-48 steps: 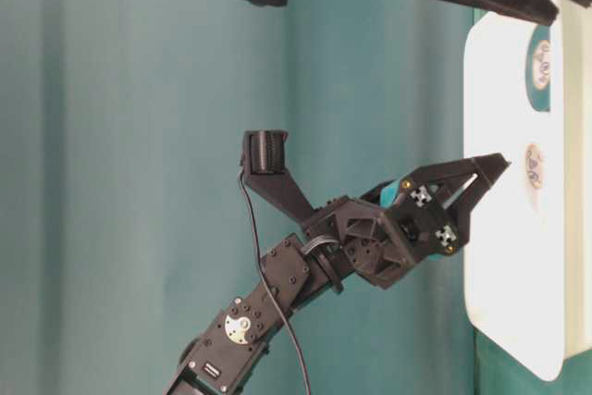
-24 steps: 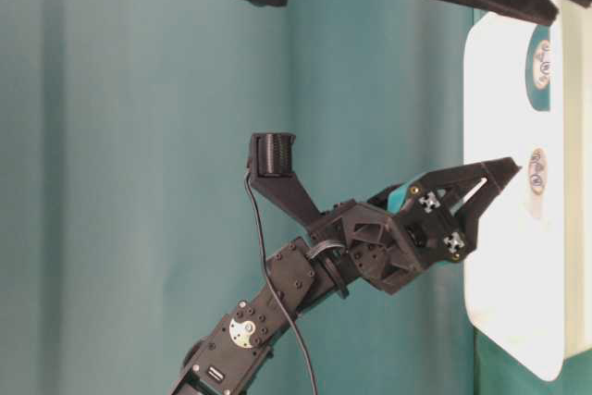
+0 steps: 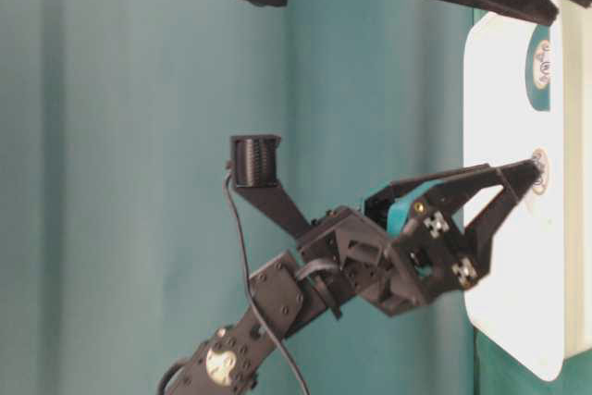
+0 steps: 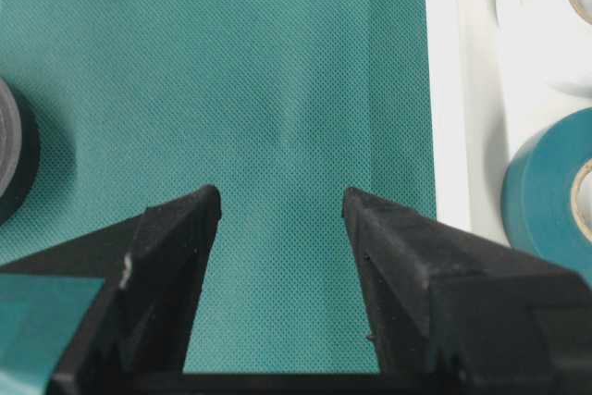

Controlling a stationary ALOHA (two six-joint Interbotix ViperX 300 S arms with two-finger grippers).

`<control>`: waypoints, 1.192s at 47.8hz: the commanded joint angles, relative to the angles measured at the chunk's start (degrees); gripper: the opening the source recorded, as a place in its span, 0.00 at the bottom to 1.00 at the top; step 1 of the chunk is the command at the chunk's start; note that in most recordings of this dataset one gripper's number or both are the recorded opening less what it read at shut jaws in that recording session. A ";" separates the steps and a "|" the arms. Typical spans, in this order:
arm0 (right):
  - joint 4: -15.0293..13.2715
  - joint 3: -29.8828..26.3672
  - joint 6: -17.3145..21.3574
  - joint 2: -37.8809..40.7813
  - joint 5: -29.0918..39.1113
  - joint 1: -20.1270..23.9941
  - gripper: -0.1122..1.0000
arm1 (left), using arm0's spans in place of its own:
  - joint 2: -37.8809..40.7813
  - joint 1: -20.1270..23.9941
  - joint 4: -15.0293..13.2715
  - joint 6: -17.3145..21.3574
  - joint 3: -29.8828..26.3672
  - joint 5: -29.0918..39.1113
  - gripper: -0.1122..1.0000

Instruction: Put the tape alternately from left to right into the white case.

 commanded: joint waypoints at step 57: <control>0.00 -1.32 3.25 -0.44 -2.90 3.87 0.70 | -2.99 -11.95 -0.18 -14.06 6.86 -3.43 0.83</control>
